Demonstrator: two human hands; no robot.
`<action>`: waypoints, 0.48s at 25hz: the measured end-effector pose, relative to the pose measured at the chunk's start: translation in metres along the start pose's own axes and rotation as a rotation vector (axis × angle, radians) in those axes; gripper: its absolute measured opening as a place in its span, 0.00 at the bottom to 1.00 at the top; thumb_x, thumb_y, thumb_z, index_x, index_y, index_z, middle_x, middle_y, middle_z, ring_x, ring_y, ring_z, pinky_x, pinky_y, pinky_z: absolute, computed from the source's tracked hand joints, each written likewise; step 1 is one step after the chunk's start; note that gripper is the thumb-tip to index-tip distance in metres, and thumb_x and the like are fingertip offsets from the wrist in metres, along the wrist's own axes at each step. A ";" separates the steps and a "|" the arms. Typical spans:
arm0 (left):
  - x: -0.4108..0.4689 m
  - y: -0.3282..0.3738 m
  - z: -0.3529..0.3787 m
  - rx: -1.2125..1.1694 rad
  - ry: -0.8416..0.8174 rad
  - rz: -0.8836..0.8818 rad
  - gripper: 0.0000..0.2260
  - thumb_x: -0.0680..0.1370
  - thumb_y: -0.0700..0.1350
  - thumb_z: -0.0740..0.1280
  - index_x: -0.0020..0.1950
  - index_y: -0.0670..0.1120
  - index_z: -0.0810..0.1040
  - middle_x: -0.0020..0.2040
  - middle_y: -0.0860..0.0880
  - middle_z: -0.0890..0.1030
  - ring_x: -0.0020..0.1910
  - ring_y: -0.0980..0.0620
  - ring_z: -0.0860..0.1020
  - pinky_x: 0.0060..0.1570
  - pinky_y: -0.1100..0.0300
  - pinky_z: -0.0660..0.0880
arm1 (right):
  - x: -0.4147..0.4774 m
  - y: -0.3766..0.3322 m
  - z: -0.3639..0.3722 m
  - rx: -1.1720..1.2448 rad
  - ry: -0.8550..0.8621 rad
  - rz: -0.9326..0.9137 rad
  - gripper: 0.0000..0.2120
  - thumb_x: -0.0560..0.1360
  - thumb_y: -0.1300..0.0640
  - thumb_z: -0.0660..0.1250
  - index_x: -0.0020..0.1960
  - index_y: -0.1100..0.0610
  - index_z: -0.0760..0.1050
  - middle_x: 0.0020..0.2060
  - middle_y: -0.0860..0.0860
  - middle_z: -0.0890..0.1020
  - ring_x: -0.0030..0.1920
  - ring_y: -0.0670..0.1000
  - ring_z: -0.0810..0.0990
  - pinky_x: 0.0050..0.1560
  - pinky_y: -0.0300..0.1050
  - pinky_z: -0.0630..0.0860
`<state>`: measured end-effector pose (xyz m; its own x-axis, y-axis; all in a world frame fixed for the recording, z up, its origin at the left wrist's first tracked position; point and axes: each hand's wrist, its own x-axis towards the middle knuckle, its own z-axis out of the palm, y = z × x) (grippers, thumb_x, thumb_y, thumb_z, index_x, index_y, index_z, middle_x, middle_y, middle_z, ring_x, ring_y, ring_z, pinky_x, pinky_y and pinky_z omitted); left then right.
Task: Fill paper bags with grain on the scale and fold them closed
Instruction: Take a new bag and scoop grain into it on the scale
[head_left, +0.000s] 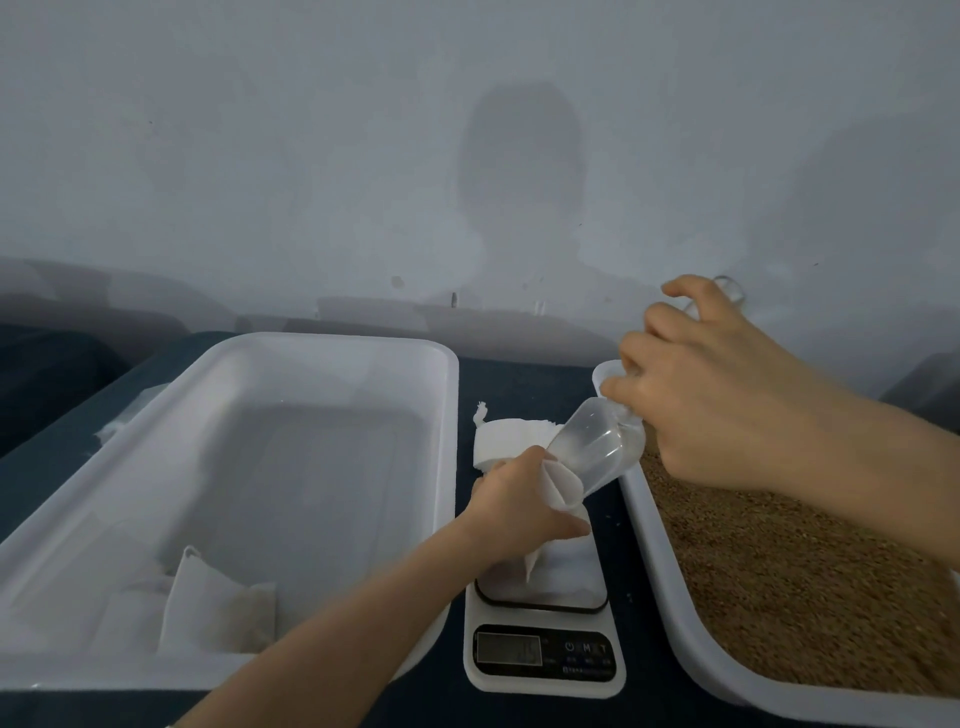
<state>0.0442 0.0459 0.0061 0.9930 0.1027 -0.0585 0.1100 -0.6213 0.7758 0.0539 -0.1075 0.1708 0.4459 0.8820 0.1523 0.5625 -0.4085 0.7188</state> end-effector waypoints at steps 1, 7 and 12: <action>-0.001 0.000 -0.001 0.000 -0.018 -0.016 0.28 0.66 0.55 0.76 0.62 0.55 0.67 0.56 0.51 0.74 0.55 0.50 0.74 0.58 0.52 0.74 | -0.002 -0.001 0.000 -0.017 0.028 0.004 0.15 0.66 0.58 0.60 0.47 0.50 0.81 0.39 0.51 0.79 0.46 0.56 0.75 0.65 0.57 0.51; -0.003 0.000 -0.005 -0.014 -0.020 -0.023 0.20 0.68 0.51 0.73 0.57 0.52 0.72 0.51 0.51 0.78 0.52 0.49 0.78 0.57 0.48 0.76 | -0.029 0.016 0.024 0.130 0.263 0.153 0.20 0.57 0.66 0.72 0.48 0.56 0.84 0.38 0.55 0.82 0.42 0.59 0.79 0.61 0.60 0.57; -0.001 -0.001 -0.005 -0.018 -0.025 -0.004 0.19 0.68 0.51 0.72 0.57 0.52 0.73 0.49 0.52 0.78 0.49 0.51 0.78 0.55 0.49 0.77 | -0.067 0.054 0.083 0.131 0.122 0.507 0.24 0.57 0.63 0.79 0.52 0.53 0.83 0.41 0.55 0.83 0.44 0.58 0.79 0.59 0.56 0.60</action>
<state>0.0425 0.0498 0.0088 0.9934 0.0852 -0.0773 0.1133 -0.6069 0.7866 0.1124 -0.2079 0.1438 0.6044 0.5839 0.5420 0.3829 -0.8095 0.4451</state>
